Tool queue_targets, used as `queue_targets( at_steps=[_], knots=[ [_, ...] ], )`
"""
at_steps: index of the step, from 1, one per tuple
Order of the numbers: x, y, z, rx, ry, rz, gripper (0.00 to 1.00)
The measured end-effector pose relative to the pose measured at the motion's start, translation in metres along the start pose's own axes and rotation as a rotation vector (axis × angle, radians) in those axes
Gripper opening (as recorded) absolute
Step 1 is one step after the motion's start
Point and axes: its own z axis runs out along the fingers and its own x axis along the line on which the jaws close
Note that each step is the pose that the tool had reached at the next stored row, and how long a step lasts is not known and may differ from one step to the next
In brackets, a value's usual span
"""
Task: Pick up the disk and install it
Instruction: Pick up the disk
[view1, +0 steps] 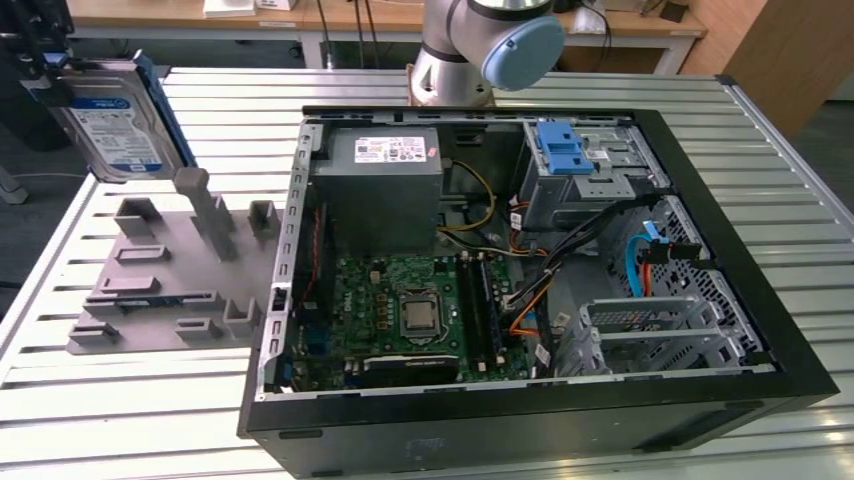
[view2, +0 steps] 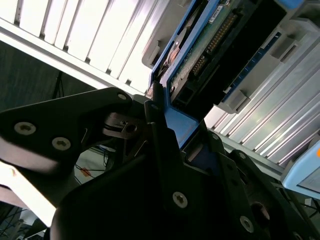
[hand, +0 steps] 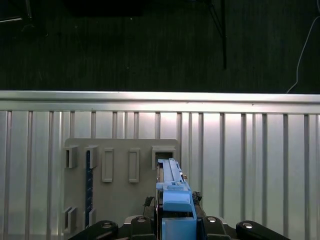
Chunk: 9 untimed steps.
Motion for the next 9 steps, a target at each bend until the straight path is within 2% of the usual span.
queue_targets(
  at_steps=[9],
  knots=[
    [-0.0004, 0.0000, -0.0037, 0.0000, 0.0000, 0.000, 0.36]
  ],
)
